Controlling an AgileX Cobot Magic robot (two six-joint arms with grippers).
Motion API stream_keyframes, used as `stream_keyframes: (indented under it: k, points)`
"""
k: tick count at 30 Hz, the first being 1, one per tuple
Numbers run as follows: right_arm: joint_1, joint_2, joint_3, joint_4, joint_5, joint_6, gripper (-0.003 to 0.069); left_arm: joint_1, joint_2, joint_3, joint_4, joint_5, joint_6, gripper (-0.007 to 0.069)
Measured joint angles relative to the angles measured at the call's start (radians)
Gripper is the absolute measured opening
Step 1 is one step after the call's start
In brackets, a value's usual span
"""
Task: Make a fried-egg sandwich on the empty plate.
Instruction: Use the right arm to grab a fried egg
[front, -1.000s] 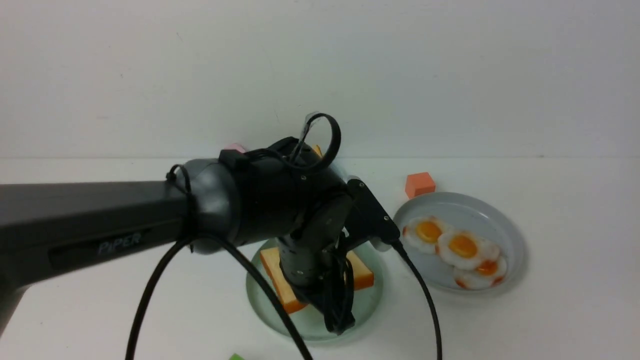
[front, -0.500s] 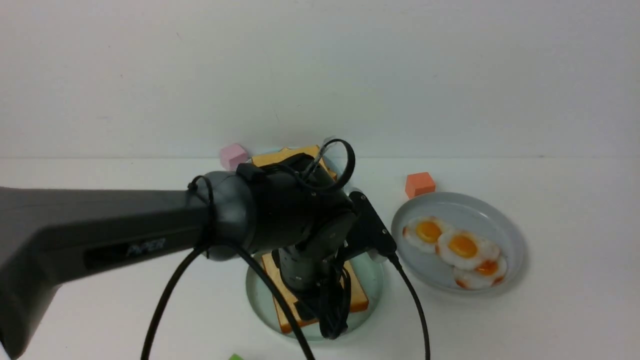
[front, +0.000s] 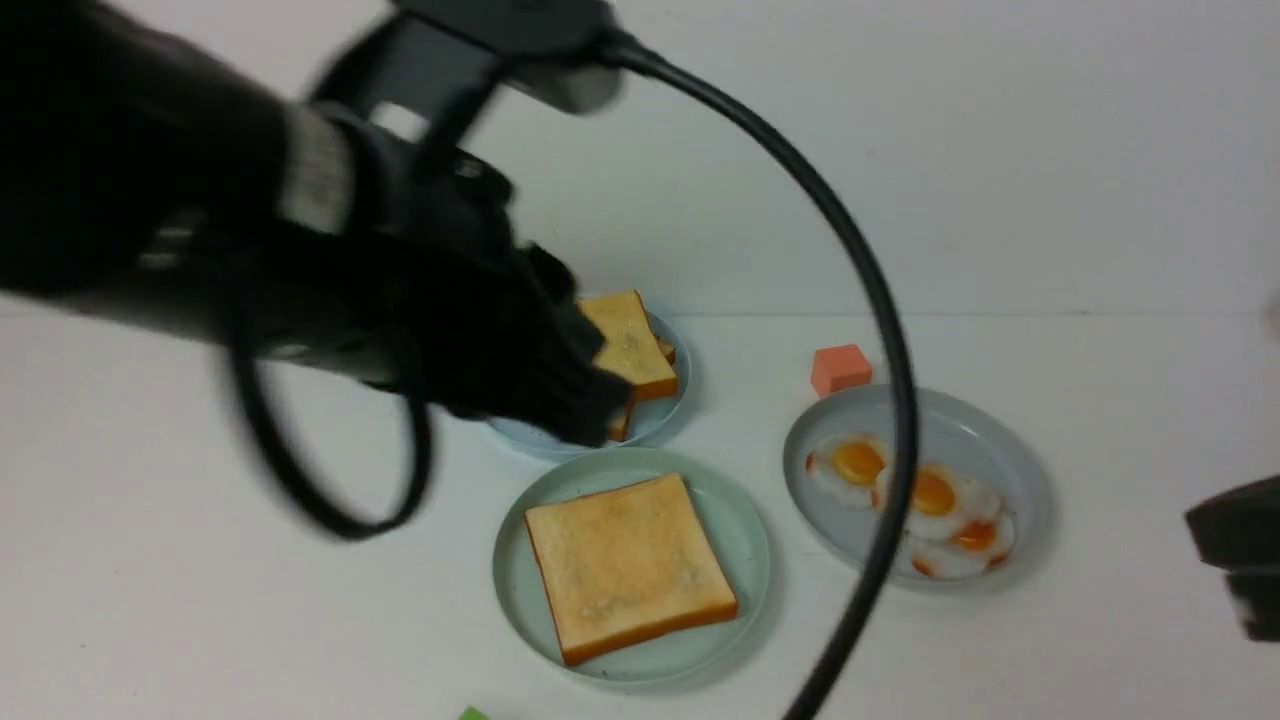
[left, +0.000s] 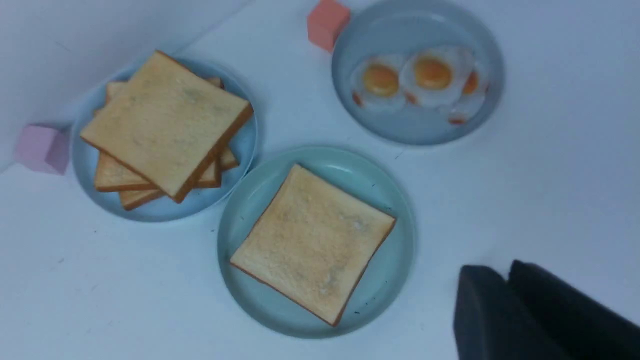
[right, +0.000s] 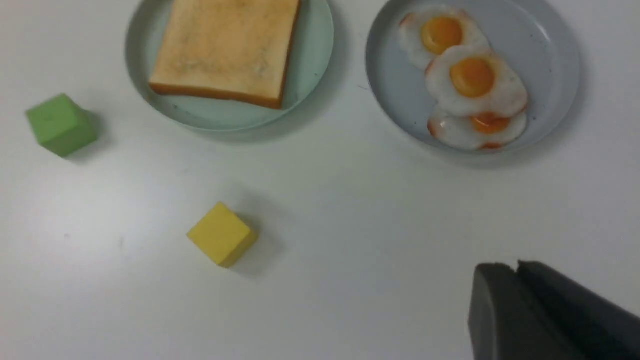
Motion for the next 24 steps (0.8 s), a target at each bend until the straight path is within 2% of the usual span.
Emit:
stream_keyframes:
  k: [2,4,5,10,13,17,18,19,20,22,24]
  points:
    - [0.000,0.061,-0.018,-0.013,-0.003,0.000,0.0076,0.000,-0.084,0.044,-0.007,0.000,-0.004,-0.0013]
    - [-0.009,0.220,-0.078,-0.025,-0.003,-0.022,0.0082,0.000,-0.265,0.161,-0.027,-0.016,-0.025,-0.0013]
    - [-0.010,0.244,-0.083,-0.025,-0.003,-0.031,0.0083,0.000,-0.278,0.170,-0.029,-0.022,-0.028,-0.0013]
    - [-0.091,0.590,-0.292,0.026,0.043,-0.193,0.0108,0.000,-0.618,0.434,-0.047,-0.172,-0.084,-0.0013]
    - [-0.125,0.708,-0.371,0.051,0.074,-0.221,0.0140,0.000,-0.694,0.499,-0.046,-0.219,-0.096,-0.0013]
    - [-0.163,0.888,-0.481,0.056,0.089,-0.246,0.0262,0.000,-0.798,0.560,-0.044,-0.252,-0.105,-0.0013]
    - [-0.167,0.947,-0.513,0.055,0.089,-0.265,0.0354,0.000,-0.832,0.565,-0.043,-0.264,-0.105,-0.0013]
    - [-0.167,0.973,-0.525,0.051,0.085,-0.275,0.0410,0.000,-0.843,0.566,-0.043,-0.270,-0.105,-0.0013]
    - [-0.167,0.978,-0.527,0.049,0.084,-0.277,0.0422,0.000,-0.844,0.566,-0.042,-0.272,-0.105,-0.0013]
    - [-0.165,1.018,-0.538,0.047,0.042,-0.289,0.0577,0.000,-0.850,0.566,-0.032,-0.277,-0.106,-0.0013]
    - [-0.165,1.027,-0.539,0.036,0.008,-0.289,0.0645,0.000,-0.842,0.566,-0.027,-0.277,-0.106,-0.0013]
